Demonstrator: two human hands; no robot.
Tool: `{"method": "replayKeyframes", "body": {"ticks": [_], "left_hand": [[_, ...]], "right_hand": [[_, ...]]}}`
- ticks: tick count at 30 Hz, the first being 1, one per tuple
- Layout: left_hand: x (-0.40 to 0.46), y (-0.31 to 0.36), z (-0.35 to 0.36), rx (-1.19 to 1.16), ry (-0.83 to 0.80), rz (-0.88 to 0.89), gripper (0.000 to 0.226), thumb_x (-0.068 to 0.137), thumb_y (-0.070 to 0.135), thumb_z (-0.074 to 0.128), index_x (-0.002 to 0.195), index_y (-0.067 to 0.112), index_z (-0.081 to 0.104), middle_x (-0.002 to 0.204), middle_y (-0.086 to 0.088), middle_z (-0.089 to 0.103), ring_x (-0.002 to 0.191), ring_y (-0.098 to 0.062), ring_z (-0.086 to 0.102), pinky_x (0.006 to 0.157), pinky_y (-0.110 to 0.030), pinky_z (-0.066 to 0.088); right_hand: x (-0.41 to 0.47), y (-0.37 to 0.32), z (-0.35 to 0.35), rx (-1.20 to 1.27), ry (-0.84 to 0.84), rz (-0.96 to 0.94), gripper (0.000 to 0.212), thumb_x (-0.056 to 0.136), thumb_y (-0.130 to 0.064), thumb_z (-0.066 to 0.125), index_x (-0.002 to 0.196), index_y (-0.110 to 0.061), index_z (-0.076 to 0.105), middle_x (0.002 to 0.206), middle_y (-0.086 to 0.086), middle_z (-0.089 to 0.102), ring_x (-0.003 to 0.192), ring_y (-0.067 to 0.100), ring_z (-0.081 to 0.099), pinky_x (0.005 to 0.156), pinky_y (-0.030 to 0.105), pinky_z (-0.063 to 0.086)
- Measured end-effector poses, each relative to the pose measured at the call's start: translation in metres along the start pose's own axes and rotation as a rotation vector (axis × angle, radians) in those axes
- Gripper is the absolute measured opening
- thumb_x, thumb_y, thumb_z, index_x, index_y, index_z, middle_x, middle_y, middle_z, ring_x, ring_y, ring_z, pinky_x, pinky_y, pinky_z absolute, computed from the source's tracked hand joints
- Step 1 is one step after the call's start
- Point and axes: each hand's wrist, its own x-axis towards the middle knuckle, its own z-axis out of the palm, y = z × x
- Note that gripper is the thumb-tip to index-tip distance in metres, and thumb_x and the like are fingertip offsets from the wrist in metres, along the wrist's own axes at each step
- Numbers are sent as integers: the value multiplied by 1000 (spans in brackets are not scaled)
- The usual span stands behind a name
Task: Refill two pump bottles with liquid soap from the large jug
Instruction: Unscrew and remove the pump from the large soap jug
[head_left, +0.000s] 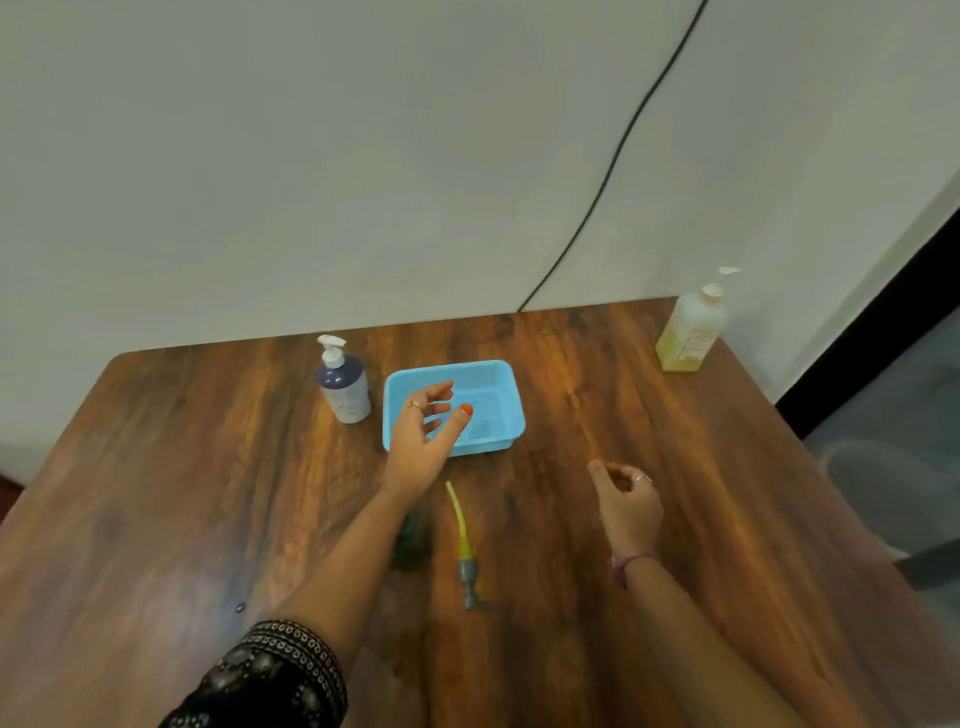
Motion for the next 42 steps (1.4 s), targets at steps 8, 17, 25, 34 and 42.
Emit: {"method": "replayKeyframes", "body": {"ticks": [8, 17, 25, 34, 42], "left_hand": [[33, 48, 125, 21, -125, 100, 42, 85, 24, 72, 124, 26, 54, 116, 9, 60, 104, 1, 58, 92, -22, 50], [89, 71, 272, 226, -316, 64, 68, 83, 18, 73, 142, 13, 39, 134, -3, 47, 115, -11, 51, 98, -23, 44], [147, 71, 358, 389, -449, -135, 98, 71, 25, 84, 145, 2, 24, 144, -13, 34, 131, -28, 43, 101, -31, 46], [196, 58, 397, 252, -463, -145, 121, 68, 14, 87, 152, 6, 1, 139, -4, 43, 127, -22, 47, 96, -28, 46], [202, 41, 395, 231, -351, -130, 76, 59, 23, 92, 121, 14, 49, 111, 4, 58, 99, -15, 60, 78, -27, 54]], "right_hand": [[106, -43, -65, 18, 34, -96, 28, 84, -38, 69, 96, -13, 67, 90, -3, 63, 82, 12, 58, 62, 20, 40], [224, -83, -106, 122, -20, -159, 28, 84, -36, 70, 102, -16, 62, 91, -8, 63, 82, 2, 59, 64, 13, 42], [305, -100, -95, 60, -127, -222, 31, 83, -18, 72, 109, -7, 58, 102, 8, 64, 83, 12, 60, 53, 1, 41], [350, -97, -66, -59, -192, -294, 37, 70, -43, 79, 100, -36, 59, 103, -6, 64, 91, 7, 61, 64, 15, 45], [356, -94, -59, -147, -177, -324, 44, 67, -52, 78, 100, -25, 68, 102, -4, 66, 92, 11, 63, 63, 16, 47]]}}
